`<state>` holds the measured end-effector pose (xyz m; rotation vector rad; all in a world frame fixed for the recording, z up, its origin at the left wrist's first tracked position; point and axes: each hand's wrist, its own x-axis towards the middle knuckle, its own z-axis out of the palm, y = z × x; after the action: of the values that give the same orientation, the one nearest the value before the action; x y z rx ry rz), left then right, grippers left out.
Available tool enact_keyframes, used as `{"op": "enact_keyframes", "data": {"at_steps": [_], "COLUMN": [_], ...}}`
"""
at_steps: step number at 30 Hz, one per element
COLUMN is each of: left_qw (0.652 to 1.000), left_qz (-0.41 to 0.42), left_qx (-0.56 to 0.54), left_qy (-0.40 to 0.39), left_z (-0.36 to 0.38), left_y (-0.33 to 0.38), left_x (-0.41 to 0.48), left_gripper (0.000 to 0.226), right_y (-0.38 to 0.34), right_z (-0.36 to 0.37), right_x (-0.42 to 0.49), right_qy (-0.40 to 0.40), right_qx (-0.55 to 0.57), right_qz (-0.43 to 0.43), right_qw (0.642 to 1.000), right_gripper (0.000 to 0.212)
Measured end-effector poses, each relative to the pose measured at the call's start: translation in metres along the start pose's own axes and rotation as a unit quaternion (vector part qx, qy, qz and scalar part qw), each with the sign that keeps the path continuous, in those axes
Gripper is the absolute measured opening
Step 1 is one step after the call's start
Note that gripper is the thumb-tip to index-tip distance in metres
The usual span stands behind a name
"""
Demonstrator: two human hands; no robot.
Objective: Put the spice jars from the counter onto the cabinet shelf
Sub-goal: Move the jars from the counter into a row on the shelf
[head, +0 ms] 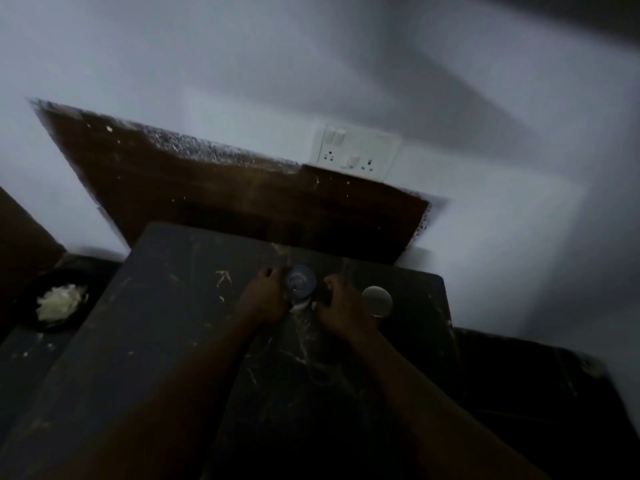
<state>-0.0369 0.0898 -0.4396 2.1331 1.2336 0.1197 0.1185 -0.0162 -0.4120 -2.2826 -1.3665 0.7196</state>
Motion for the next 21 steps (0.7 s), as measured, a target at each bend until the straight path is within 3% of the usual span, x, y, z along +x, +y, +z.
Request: {"op": "enact_keyframes", "data": {"at_steps": [10, 15, 21], "left_qw": [0.998, 0.999, 0.996], "left_qz": [-0.055, -0.027, -0.006], "left_qx": [-0.016, -0.043, -0.046], "left_qy": [-0.016, -0.004, 0.073], "left_z": [0.031, 0.038, 0.032], "left_y": [-0.029, -0.028, -0.033], "left_x": [0.046, 0.049, 0.024], "left_gripper": [0.094, 0.082, 0.085], "right_y": [0.014, 0.014, 0.000], "right_z": [0.056, 0.068, 0.068], "right_x": [0.034, 0.033, 0.020], "right_qy": [-0.072, -0.066, -0.033], "right_qx": [0.068, 0.068, 0.083], "right_qz": [0.069, 0.068, 0.038], "right_qw": [0.993, 0.993, 0.995], "right_gripper": [0.100, 0.099, 0.093]}}
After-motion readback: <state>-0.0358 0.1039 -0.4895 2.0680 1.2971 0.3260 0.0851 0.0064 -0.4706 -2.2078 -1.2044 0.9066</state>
